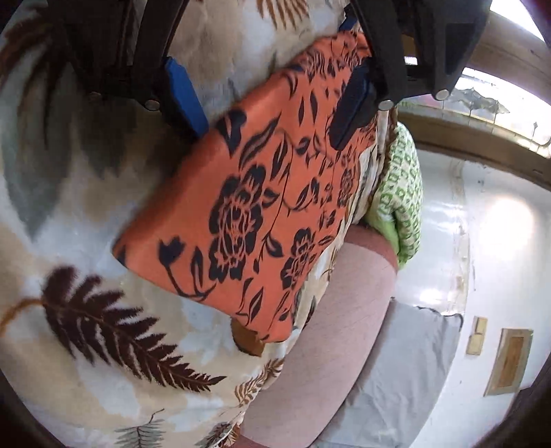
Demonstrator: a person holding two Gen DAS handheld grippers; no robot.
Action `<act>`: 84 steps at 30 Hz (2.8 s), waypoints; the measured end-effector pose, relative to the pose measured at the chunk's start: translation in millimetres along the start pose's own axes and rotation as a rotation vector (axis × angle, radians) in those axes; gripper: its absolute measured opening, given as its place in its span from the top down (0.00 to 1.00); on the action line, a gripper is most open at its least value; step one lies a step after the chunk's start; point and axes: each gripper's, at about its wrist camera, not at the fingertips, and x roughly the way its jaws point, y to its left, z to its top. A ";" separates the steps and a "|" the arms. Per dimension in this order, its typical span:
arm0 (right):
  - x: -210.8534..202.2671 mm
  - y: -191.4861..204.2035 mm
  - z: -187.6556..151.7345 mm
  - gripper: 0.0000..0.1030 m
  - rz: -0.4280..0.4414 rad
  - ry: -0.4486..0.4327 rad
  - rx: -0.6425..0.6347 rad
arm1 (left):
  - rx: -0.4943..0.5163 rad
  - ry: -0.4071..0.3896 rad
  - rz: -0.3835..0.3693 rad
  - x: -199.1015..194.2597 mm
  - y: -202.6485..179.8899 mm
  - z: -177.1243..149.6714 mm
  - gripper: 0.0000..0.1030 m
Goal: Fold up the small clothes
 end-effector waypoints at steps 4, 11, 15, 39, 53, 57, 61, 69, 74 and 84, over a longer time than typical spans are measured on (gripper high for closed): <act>16.2 0.8 11.1 0.36 -0.021 -0.015 0.015 | -0.029 -0.030 -0.014 6.0 0.0 6.4 0.03; 45.0 13.6 24.9 0.61 -0.053 -0.049 -0.015 | -0.068 -0.052 0.016 20.8 10.0 16.7 0.69; 57.3 3.5 31.1 0.80 -0.056 -0.069 0.015 | -0.059 -0.064 0.027 22.4 12.7 18.1 0.79; -22.1 0.0 -15.1 0.81 -0.139 -0.040 -0.157 | 0.126 -0.026 0.070 -31.8 12.8 -64.3 0.83; -75.1 39.0 -49.6 0.74 -0.203 0.069 -0.374 | 0.275 -0.169 0.294 -52.4 -13.9 -60.5 0.48; -79.1 63.6 -71.0 0.74 -0.186 0.084 -0.497 | 0.280 -0.164 0.333 -49.6 -15.6 -59.9 0.47; -61.4 93.8 -83.9 0.74 -0.142 0.093 -0.569 | 0.281 -0.165 0.354 -50.1 -15.7 -58.8 0.46; -8.0 127.4 -109.2 0.74 -0.091 0.144 -0.626 | 0.272 -0.176 0.377 -60.3 -10.7 -65.5 0.45; 34.2 119.1 -129.3 0.74 -0.174 0.222 -0.631 | 0.238 -0.182 0.403 -71.0 -2.3 -81.8 0.35; 34.2 76.4 -136.7 0.75 -0.126 0.237 -0.562 | 0.107 -0.219 0.322 -101.6 22.5 -107.2 0.25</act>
